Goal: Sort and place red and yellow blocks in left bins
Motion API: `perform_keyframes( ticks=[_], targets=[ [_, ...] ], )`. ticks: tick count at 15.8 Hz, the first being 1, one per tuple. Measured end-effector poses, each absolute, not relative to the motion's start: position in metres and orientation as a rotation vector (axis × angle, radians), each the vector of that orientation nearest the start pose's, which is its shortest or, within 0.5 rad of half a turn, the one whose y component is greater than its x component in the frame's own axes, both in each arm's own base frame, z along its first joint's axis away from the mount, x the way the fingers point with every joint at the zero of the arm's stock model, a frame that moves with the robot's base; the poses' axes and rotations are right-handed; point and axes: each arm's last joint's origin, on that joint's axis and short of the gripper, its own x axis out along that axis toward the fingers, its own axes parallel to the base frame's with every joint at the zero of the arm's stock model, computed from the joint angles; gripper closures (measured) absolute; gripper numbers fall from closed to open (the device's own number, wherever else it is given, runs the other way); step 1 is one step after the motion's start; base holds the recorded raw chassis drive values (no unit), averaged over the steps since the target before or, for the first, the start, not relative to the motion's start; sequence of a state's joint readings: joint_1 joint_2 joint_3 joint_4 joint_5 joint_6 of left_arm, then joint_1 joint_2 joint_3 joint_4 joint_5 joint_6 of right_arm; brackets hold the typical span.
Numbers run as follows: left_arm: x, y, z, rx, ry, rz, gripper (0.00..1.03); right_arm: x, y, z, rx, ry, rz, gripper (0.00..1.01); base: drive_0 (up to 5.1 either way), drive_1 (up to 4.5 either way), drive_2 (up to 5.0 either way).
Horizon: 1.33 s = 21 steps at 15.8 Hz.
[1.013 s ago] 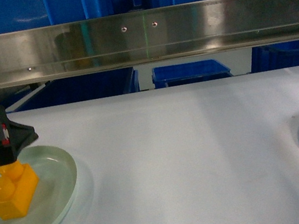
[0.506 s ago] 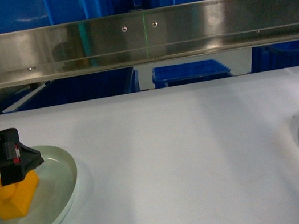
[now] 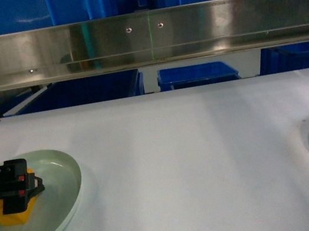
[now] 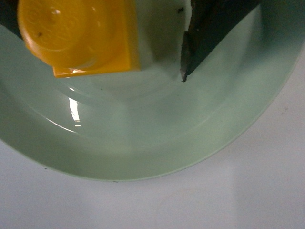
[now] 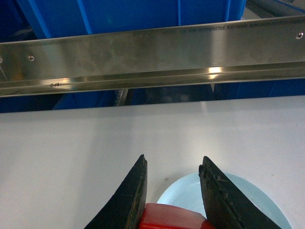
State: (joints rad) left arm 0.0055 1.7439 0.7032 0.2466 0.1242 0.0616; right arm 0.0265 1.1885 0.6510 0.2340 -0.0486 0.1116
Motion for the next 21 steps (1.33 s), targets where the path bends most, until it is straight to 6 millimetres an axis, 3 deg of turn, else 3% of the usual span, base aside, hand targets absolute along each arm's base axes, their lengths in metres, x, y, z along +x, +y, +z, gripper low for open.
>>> perform_keyframes(
  ticks=[4,7,9,13,17,18,21],
  targets=[
    [0.310,-0.002,0.113,0.004,0.792,-0.141,0.74,0.255,0.008,0.246,0.114,0.307,0.058,0.73,0.0,0.00,0.0],
    [0.311,0.000,0.116,0.005,0.763,-0.143,0.76,0.255,0.008,0.246,0.114,0.308,0.057,0.73,0.0,0.00,0.0],
    [0.310,0.002,0.131,0.025,0.659,-0.127,0.76,0.255,0.008,0.246,0.114,0.308,0.058,0.73,0.0,0.00,0.0],
    [0.296,-0.006,0.216,0.076,0.262,-0.094,0.76,0.255,0.008,0.246,0.114,0.308,0.058,0.73,0.0,0.00,0.0],
    [0.269,-0.021,0.259,0.034,0.143,-0.131,0.76,0.255,0.008,0.245,0.114,0.308,0.058,0.73,0.0,0.00,0.0],
    [0.265,-0.024,0.267,0.019,0.098,-0.132,0.76,0.255,0.008,0.245,0.114,0.308,0.058,0.73,0.0,0.00,0.0],
    [0.271,-0.011,0.259,-0.002,0.133,-0.095,0.76,0.255,0.008,0.245,0.114,0.308,0.058,0.73,0.0,0.00,0.0]
  ],
)
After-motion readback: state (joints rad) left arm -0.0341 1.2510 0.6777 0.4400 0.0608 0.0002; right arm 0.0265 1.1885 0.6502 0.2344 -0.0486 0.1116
